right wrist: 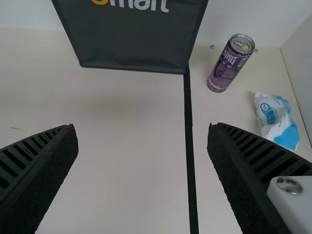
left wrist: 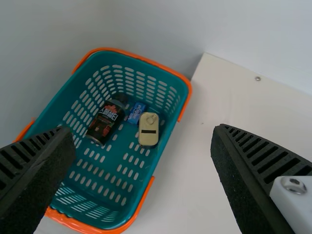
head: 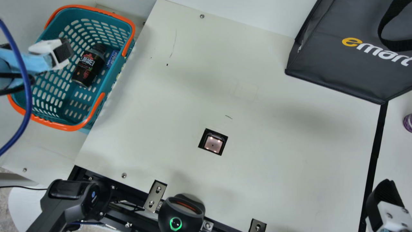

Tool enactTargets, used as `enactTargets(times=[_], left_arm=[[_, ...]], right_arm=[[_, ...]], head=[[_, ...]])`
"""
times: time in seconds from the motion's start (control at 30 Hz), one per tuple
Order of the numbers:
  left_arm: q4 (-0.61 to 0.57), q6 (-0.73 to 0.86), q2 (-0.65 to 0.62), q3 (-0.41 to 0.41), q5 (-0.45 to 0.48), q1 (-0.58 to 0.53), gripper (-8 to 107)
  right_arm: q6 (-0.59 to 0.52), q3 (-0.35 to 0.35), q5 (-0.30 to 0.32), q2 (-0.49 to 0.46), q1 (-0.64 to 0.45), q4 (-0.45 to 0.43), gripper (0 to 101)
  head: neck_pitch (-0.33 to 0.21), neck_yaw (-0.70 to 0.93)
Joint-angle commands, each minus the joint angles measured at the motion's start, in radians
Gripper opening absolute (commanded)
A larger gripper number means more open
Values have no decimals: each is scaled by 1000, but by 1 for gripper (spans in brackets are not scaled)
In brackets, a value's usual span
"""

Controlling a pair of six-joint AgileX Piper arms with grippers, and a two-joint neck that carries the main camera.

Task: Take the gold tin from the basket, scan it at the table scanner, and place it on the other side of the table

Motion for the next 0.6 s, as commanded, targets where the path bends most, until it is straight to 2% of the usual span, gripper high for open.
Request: enactTargets(times=[0.0, 0.3, 0.57], left_arm=[[-15, 29, 15, 4, -13, 57, 90], [-108, 253, 111, 20, -61, 200, 90], [-216, 507, 247, -8, -68, 321, 90]], right_arm=[[0, 0, 0, 0, 0, 0, 95], [0, 0, 0, 0, 0, 0, 95], [0, 0, 0, 0, 0, 0, 95]], head=[[-29, 4], [-29, 4], [-29, 4]])
